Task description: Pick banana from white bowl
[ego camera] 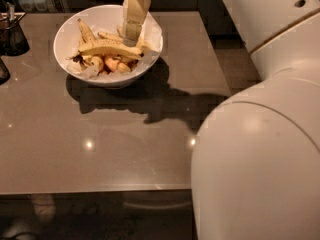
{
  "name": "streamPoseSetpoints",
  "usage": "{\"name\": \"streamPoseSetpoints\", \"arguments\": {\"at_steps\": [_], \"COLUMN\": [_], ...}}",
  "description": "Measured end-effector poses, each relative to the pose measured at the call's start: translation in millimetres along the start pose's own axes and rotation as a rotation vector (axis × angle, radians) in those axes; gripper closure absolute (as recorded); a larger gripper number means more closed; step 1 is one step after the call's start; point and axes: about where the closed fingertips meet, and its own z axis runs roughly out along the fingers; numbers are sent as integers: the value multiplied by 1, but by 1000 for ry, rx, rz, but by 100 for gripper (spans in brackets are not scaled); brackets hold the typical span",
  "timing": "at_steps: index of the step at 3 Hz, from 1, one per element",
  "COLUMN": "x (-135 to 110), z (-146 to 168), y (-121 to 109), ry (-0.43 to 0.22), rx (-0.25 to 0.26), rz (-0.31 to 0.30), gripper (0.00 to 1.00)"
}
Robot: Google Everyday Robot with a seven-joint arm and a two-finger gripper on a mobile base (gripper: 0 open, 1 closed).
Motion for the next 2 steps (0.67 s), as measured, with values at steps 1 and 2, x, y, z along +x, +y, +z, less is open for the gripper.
{"name": "streamPoseSetpoints", "arguments": {"at_steps": [1, 2], "x": [-6, -8], "z": [16, 28], "y": [-9, -12], "ry": [-11, -17], "rx": [-20, -42], "rz": [2, 10], "gripper": [5, 10]}}
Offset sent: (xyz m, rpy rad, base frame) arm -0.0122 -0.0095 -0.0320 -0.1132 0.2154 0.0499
